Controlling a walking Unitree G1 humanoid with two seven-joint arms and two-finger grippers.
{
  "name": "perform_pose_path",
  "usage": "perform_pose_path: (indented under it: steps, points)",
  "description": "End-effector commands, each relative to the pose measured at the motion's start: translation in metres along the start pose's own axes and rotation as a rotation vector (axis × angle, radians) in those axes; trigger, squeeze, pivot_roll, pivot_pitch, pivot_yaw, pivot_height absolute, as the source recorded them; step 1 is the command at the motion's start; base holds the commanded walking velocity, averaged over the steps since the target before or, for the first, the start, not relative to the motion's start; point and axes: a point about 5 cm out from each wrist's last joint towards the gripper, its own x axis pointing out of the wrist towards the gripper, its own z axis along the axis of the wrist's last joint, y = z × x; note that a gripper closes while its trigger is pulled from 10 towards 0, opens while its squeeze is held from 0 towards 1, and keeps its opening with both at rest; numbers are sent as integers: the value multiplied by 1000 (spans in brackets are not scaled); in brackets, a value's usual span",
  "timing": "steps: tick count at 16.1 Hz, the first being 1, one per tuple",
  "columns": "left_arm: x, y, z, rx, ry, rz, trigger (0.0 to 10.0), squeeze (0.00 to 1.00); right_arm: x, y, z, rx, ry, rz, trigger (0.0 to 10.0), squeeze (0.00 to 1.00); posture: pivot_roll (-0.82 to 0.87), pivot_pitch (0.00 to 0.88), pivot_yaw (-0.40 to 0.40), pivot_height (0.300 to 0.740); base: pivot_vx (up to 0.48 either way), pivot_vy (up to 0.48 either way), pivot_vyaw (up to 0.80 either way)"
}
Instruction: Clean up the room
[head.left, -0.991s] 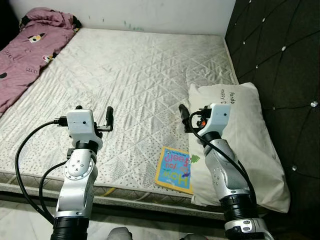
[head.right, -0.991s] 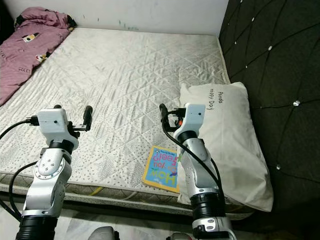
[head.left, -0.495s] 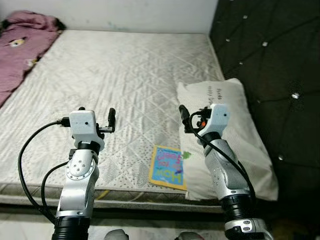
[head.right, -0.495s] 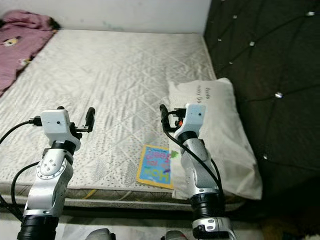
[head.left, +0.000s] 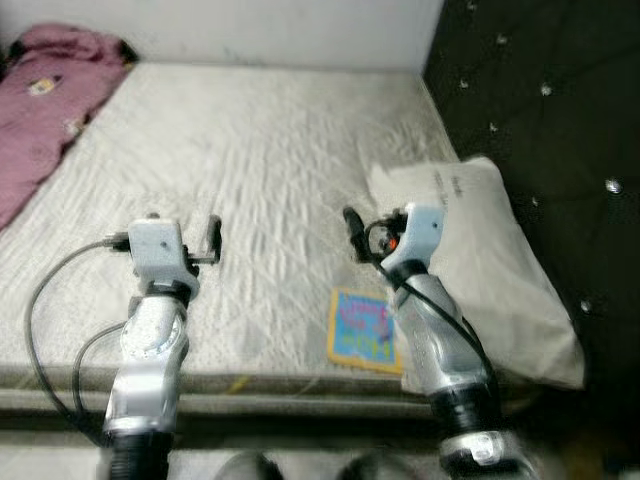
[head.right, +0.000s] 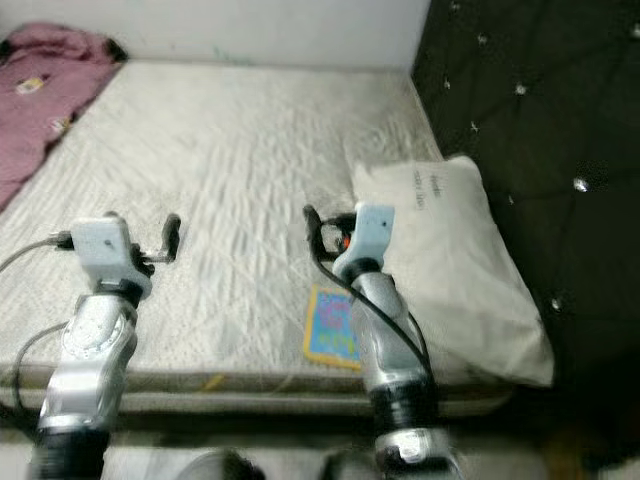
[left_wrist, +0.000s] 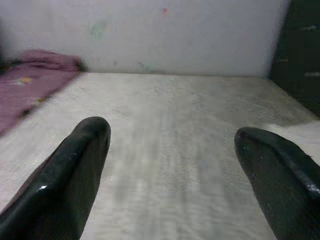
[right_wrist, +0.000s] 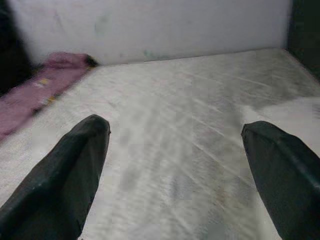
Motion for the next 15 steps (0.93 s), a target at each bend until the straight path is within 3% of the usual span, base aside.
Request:
perform_pose_path:
  steps: [1,8,15]
  points:
    - [1,7,2,19,-5,20,10000,0,3,6,2,7,-11,13,10000,0,-33,0,-10,740,0,480,0]
    - [3,5,3,10,-14,13,10000,0,4,4,1,3,-3,14,10000,0,-35,0,-13,740,0,480,-589]
    - [4,5,3,7,-14,13,10000,0,5,4,1,0,-2,10,10000,0,-36,0,-11,740,0,480,0]
